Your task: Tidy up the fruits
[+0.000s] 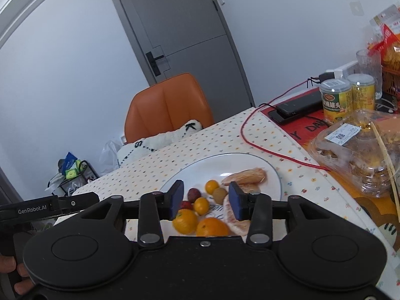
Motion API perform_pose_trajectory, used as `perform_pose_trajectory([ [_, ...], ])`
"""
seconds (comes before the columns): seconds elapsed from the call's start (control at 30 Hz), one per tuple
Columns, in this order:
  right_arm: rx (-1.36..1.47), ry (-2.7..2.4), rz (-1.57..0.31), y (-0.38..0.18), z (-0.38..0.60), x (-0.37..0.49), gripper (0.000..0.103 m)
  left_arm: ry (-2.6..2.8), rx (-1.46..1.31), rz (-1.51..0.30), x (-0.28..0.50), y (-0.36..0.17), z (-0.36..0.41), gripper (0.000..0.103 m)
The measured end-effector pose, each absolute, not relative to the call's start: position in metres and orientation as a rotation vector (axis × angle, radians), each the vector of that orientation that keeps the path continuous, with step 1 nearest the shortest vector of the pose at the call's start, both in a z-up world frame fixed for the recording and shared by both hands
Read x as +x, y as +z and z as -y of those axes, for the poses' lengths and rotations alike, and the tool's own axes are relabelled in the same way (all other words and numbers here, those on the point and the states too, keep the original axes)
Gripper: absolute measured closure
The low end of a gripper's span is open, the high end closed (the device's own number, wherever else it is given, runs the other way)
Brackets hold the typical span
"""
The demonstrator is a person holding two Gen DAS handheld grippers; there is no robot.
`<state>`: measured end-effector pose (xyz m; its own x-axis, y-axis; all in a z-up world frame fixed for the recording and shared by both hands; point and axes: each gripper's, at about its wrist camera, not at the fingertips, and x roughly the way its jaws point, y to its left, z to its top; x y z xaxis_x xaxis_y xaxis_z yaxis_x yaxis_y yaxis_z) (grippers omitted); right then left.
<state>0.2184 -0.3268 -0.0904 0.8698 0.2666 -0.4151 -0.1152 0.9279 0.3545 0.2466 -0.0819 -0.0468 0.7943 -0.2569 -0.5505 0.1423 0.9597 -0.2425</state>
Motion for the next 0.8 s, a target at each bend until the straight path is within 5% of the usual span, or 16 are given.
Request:
perform_pose_trajectory([
  [0.47, 0.286, 0.251, -0.438, -0.066, 0.302, 0.174, 0.030, -0.163, -0.185, -0.591, 0.193, -0.026, 0.059, 0.014],
  [0.63, 0.257, 0.248, -0.398, -0.057, 0.293, 0.156, 0.000, -0.137, -0.180, -0.567, 0.174, -0.017, 0.050, 0.004],
  [0.8, 0.259, 0.255, -0.394, -0.057, 0.288, 0.144, 0.000, -0.115, -0.164, -0.542, 0.153, -0.011, 0.043, 0.000],
])
